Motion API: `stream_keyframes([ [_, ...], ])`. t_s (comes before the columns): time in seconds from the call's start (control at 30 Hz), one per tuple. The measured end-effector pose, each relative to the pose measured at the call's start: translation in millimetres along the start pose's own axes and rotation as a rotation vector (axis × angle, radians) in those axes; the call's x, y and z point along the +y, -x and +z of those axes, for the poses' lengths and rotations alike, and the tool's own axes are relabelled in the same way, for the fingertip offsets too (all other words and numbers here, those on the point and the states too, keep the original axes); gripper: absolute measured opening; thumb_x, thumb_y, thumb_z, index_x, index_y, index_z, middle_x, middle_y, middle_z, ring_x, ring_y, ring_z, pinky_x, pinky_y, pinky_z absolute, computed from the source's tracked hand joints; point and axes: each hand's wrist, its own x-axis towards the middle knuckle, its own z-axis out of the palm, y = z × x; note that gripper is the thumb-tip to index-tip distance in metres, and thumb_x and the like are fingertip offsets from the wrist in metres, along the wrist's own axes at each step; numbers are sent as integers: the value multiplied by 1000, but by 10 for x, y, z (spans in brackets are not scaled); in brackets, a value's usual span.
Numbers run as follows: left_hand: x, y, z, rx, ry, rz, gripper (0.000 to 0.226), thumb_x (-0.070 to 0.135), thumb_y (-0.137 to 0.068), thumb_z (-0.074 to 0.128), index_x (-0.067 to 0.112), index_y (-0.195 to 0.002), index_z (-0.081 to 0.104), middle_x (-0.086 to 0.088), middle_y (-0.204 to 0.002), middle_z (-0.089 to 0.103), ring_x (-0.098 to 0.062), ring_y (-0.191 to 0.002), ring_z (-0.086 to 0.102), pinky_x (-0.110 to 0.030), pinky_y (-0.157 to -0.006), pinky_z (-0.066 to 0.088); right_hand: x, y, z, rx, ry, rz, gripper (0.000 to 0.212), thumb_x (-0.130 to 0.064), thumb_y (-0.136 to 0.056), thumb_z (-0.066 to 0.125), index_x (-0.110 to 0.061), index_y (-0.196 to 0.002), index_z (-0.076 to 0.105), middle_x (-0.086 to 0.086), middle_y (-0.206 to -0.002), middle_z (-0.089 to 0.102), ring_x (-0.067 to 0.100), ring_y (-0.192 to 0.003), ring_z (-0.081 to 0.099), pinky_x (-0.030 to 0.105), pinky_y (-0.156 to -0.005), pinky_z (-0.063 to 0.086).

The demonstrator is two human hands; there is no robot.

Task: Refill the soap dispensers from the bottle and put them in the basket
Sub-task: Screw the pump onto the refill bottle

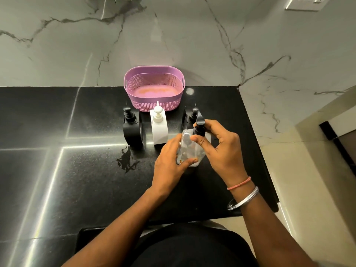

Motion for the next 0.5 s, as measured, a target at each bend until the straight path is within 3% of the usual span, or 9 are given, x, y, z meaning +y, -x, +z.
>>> stream_keyframes([
  [0.33,-27,-32,7,-17,-10,-2,78,53,-87,80,43,-154,41,21,-135,55,-8,-128,56,-43,-102,57,87,-2,25,20,-114,42,36,-19,-91,80,-6,-123,68,-4,-117,75,6,-114,70,26,-97,58],
  [0.5,-33,-46,9,-27,-8,-3,78,55,-87,80,40,-154,43,20,-136,55,-9,-129,56,-43,-101,57,80,-28,30,54,-76,53,40,-27,-84,87,-10,-114,67,-4,-109,74,9,-105,72,29,-88,61],
])
